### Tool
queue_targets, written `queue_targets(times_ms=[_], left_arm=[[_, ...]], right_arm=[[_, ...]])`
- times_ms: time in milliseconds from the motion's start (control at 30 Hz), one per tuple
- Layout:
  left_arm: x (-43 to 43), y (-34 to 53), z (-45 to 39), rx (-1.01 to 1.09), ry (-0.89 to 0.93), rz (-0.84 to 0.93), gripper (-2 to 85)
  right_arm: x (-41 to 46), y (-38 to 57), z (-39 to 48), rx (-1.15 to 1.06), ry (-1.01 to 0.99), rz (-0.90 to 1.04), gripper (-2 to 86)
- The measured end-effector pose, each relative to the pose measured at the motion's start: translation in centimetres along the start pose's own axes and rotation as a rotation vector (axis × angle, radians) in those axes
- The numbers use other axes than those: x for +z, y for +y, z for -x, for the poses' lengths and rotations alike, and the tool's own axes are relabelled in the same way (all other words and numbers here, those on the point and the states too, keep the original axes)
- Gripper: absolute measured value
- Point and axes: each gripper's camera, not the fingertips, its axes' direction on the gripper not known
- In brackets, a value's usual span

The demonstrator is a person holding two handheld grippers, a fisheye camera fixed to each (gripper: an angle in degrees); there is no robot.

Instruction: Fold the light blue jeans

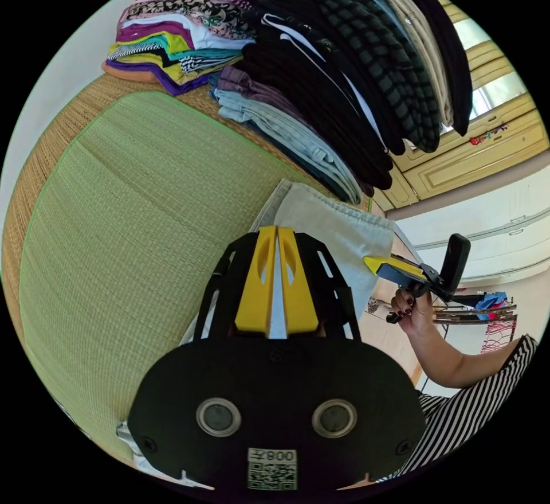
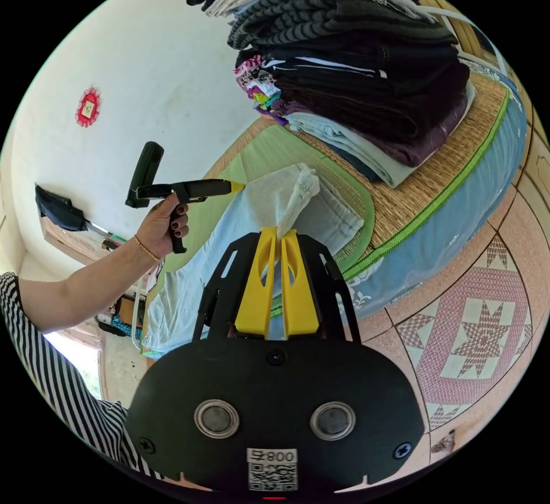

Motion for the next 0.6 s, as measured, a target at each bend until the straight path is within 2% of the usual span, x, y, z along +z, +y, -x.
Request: queue_targets(times_ms=[100,233,367,600], left_arm=[[0.3,-0.2,-0.2,0.005,-0.028,0.023,0.2],[1.9,-0.4,-0.2,-0.025,-0.051,0.1,0.2],[1.7,-0.6,-1.0,-0.009,-0.071,0.124,0.3],[-1.1,-0.2,-1.8,-0.026,-0.031,0.078,0.3]], right_arm=[[0.7,-1.1,-0.5,0.013,0.001,0.023,1.1],[2.6,-1.7,-3.6,0.174,-0.053,0.097,1.3],[1.5,-1.6,-5.2,0.249,-0.081,0.059,1.3],[1.2,-3.0,-4.0,0.235,-0.085,0.039,1.0]])
